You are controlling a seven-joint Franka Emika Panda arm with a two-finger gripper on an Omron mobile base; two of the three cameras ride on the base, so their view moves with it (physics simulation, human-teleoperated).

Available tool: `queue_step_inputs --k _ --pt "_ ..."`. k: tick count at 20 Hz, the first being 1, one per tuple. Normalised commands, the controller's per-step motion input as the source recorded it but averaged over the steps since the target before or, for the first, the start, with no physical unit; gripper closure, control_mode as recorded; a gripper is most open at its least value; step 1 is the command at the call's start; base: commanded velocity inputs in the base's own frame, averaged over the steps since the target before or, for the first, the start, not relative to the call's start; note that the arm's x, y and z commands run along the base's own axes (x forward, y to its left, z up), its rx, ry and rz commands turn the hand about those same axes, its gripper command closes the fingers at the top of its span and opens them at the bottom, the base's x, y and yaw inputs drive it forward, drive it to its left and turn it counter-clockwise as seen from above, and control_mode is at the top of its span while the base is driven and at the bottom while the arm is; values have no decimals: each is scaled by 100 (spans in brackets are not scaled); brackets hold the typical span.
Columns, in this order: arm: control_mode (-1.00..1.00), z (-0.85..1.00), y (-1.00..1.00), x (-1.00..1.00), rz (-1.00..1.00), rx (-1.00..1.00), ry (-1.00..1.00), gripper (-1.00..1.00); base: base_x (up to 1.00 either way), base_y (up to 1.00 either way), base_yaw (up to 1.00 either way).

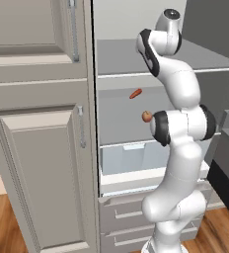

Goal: Pick up the peach and apple from the fridge and place one fruit on each plate on the dining counter.

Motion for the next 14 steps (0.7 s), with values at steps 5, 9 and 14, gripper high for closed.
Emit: queue_step_inputs --k 5,9,14 --pt "-100 -35 0 24 0 0 1 -100 0 0 0" --pt "-100 -64 0 32 0 0 -4 -100 0 0 0" --pt "-100 -79 -2 40 1 0 -12 100 0 0 0"
